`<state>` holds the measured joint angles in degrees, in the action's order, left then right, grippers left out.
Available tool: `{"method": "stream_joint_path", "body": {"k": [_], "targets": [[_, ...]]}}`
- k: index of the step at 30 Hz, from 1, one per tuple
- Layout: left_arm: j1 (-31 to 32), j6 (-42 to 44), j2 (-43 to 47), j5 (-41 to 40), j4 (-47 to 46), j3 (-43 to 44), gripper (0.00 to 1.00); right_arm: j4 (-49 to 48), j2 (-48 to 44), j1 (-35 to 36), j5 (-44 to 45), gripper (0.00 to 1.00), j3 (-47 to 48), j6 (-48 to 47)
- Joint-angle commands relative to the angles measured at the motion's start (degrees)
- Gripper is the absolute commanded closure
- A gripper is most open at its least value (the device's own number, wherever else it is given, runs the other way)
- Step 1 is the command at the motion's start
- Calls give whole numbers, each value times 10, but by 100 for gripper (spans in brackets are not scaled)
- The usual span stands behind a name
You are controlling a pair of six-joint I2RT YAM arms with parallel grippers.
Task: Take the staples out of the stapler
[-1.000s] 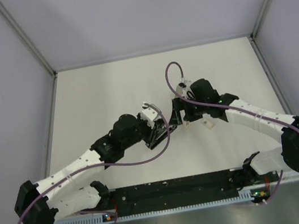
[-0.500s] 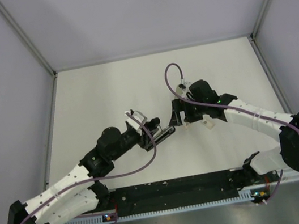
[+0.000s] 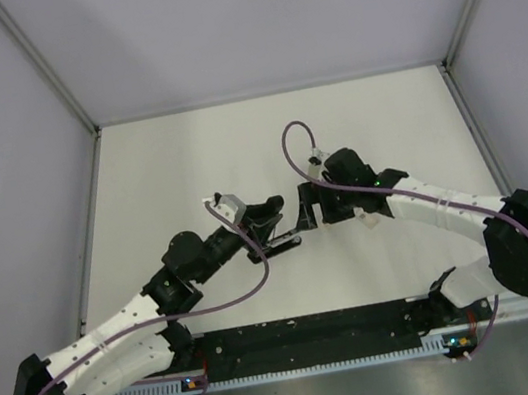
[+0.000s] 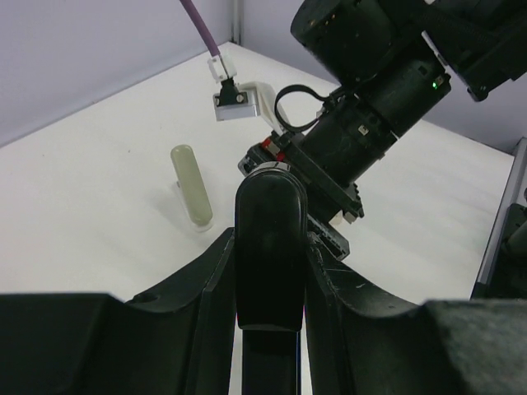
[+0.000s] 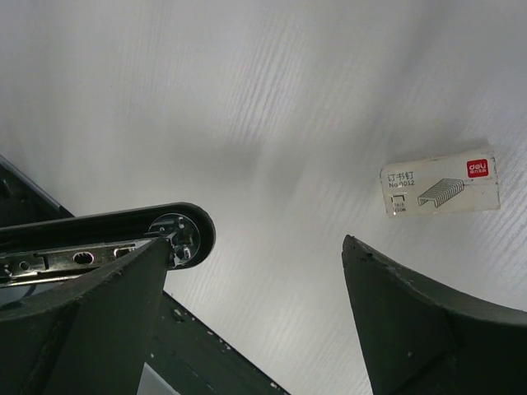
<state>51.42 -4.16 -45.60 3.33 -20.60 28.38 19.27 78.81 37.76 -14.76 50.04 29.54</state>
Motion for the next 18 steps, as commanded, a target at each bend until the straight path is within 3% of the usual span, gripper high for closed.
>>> {"method": "stream_joint_path", "body": {"k": [1,18], "targets": [[3,-26,11,-3,-177,6,100,-8,6,15,7,14,11,17],[3,-47,-45,-45,-410,-38,100,-41,14,49,-15,15,2,57]]}}
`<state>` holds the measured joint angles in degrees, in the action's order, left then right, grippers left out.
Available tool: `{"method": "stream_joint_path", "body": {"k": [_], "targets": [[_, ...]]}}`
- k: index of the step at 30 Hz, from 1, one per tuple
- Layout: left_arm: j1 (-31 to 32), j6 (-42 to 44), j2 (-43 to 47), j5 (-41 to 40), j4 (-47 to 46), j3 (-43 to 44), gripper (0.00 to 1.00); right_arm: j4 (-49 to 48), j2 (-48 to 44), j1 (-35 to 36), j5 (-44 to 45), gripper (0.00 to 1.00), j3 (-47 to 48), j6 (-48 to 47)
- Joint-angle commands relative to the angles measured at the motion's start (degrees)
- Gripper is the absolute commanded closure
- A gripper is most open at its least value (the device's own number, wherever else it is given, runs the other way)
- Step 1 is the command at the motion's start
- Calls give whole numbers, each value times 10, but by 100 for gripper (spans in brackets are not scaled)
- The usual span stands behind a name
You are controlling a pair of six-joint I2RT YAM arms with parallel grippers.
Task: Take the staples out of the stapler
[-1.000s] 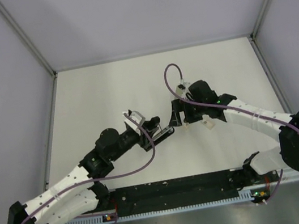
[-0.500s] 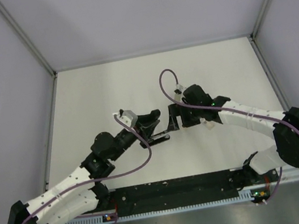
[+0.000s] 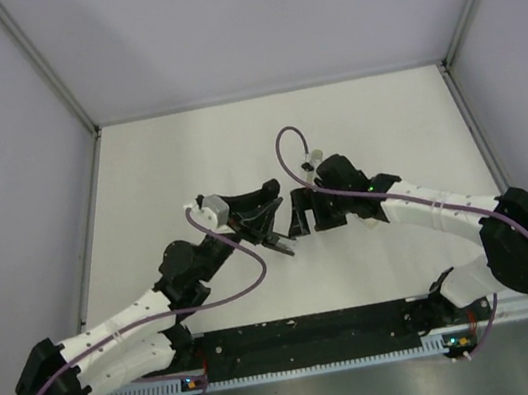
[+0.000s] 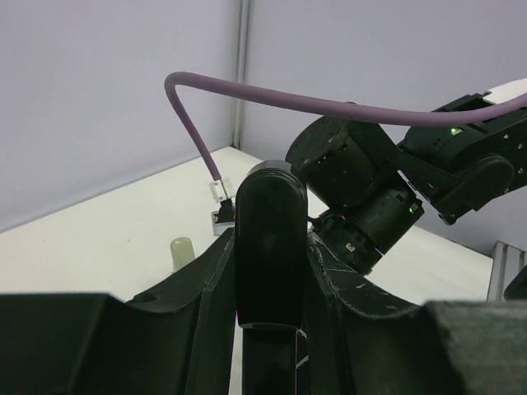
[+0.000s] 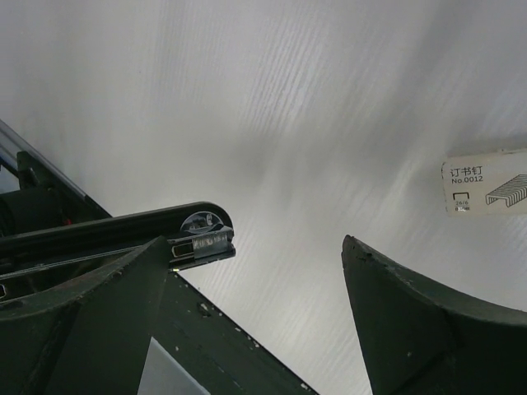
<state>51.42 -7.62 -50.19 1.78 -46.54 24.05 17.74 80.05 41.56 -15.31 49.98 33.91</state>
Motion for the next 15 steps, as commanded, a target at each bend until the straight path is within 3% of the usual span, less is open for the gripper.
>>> {"method": "stream_joint_path", "body": {"k": [1,15], "targets": [[3,-13,2,-41,-160,2,100,-28,-1,12,-9,15,1,15],[3,-5,-18,-222,-319,-46,100,-49,14,46,-7,15,2,39]]}}
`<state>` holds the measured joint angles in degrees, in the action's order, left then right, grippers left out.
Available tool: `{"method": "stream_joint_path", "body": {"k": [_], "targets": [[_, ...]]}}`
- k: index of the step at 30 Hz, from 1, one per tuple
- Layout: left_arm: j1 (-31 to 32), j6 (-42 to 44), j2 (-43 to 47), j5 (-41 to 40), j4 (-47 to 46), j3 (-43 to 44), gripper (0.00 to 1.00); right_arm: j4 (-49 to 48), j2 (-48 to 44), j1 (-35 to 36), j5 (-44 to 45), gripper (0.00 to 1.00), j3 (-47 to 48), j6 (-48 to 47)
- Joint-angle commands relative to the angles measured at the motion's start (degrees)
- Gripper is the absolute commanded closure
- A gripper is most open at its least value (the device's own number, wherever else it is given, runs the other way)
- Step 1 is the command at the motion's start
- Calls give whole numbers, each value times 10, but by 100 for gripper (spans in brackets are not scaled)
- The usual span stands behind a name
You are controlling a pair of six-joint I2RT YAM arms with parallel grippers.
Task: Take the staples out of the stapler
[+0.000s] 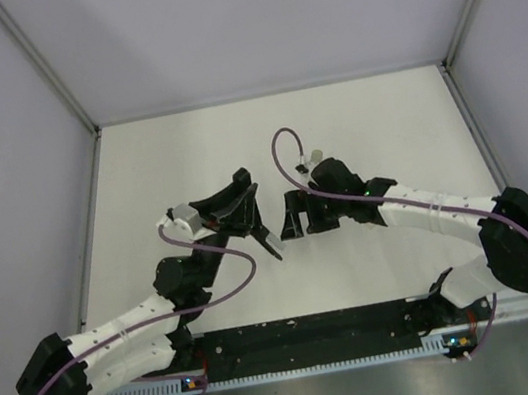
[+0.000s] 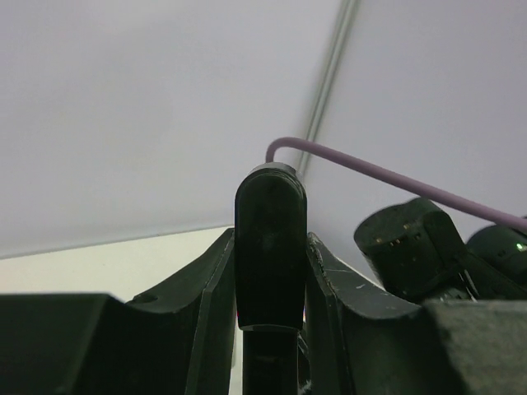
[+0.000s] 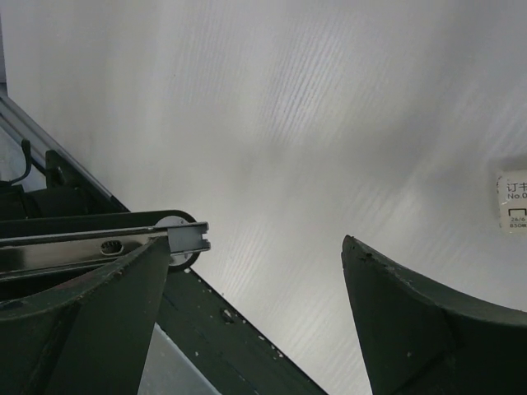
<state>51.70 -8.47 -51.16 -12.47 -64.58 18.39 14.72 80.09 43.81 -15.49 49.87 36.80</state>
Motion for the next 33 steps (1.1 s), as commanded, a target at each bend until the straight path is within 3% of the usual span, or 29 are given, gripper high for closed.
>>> {"method": "stream_joint_path", "body": {"k": [1,9,18,25,33], "targets": [[0,6,-14,-91,-137,14,100,-21,22,30,-3,15,8,12],[0,-16,-25,-133,-11,46,100,-27,63,51,19,14,39,7],[0,-9,28,-143,90,41,100,12,59,51,62,14,71,-22],[0,-9,80,-140,147,34,100,76,32,50,128,13,124,-64],[0,-8,99,-136,177,44,100,80,56,45,152,13,190,-70]]}}
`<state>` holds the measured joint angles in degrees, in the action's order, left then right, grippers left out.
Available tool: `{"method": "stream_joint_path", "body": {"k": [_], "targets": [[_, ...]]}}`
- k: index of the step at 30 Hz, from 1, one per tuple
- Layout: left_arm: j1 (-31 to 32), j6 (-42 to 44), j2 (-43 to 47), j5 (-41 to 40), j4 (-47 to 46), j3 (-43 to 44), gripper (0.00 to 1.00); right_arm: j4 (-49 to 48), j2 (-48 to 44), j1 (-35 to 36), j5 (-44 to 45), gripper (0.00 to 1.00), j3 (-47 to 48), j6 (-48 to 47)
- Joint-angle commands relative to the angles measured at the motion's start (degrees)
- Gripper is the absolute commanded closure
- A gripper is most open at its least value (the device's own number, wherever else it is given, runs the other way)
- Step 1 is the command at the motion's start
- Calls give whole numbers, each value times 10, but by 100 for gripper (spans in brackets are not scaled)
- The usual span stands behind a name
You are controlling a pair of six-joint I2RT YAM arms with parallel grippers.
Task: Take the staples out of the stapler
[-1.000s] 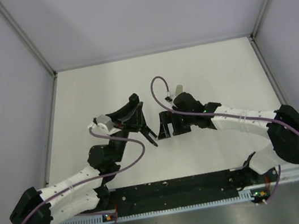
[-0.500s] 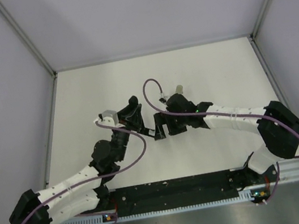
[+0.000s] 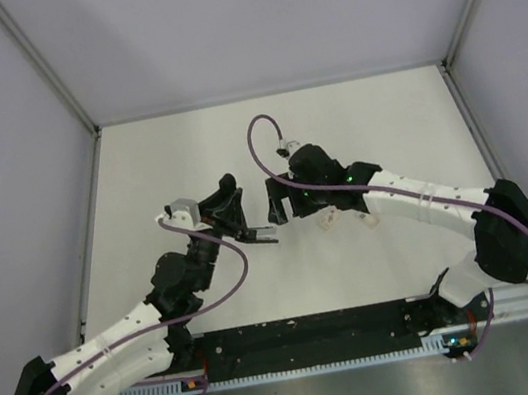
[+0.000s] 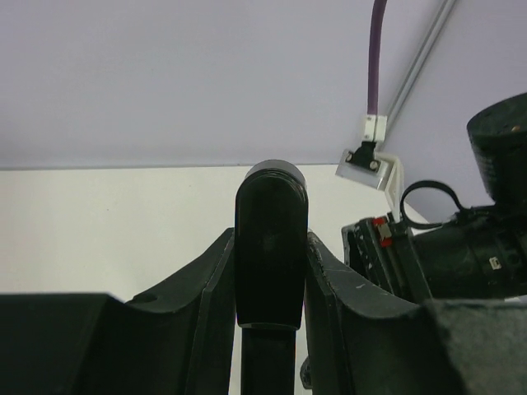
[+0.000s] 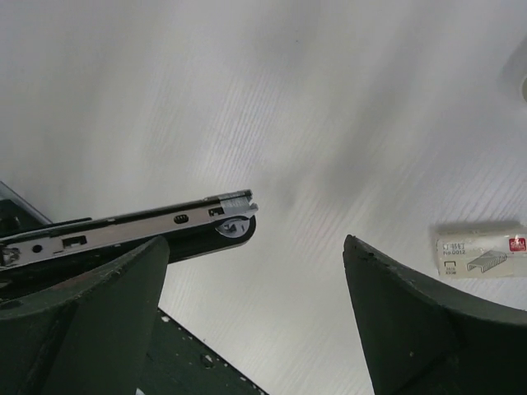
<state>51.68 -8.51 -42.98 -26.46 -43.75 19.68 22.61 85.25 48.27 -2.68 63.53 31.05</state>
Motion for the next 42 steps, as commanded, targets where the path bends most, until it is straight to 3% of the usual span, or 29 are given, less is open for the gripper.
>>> {"method": "stream_joint_path", "body": {"k": [1,7,18,30,42], "targets": [[0,-9,18,3,-31,33,100,2,14,0,24,13,63,-12],[0,-12,-8,0,-13,68,100,-18,54,0,-4,18,92,2],[0,1,-70,-15,-25,103,100,-58,74,11,-57,62,91,23],[0,20,-91,-31,-20,118,100,-87,62,11,-86,93,71,46],[-1,80,-144,-57,-33,151,100,-165,80,11,-184,100,39,115]]}}
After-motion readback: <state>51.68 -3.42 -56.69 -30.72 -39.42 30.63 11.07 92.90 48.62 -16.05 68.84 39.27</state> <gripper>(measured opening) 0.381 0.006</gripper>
